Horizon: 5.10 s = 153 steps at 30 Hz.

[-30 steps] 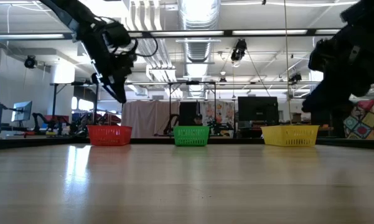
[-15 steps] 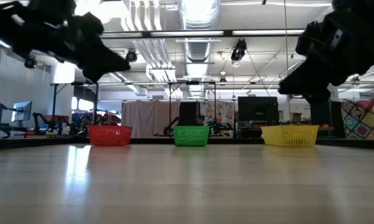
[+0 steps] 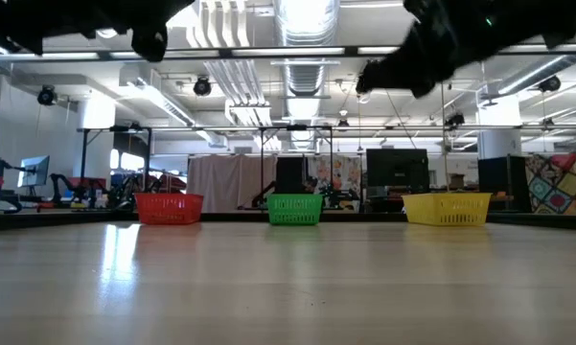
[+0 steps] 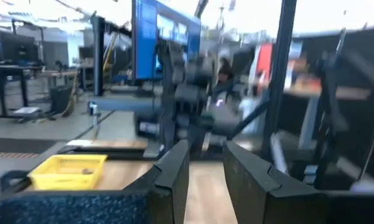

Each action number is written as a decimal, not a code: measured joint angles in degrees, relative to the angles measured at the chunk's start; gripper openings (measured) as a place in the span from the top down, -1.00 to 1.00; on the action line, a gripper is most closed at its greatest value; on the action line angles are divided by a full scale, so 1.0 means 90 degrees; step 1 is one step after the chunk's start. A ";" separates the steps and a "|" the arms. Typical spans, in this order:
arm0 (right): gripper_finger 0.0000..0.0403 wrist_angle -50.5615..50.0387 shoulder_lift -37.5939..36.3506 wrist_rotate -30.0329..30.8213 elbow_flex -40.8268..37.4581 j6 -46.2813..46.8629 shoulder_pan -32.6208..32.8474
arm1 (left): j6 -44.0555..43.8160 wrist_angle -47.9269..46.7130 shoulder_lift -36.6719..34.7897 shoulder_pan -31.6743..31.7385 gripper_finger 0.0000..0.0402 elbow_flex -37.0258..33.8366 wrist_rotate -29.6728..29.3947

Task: Sort crayons
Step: Return to Home Position

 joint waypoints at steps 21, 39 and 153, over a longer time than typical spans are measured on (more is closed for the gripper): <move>0.04 -0.2585 -0.1219 0.1102 0.0352 0.1726 0.0264 | -0.0396 -0.0810 -0.1446 -0.0175 0.08 -0.1488 -0.1338; 0.61 -0.3416 -0.3241 0.1369 0.0375 0.1285 0.0547 | 0.0281 -0.2026 -0.2828 0.0000 0.77 -0.0575 -0.1800; 0.95 -0.1286 -0.6706 0.0522 -0.3336 0.0394 0.0631 | 0.0479 -0.2888 -0.4117 -0.0029 0.78 -0.2022 -0.2056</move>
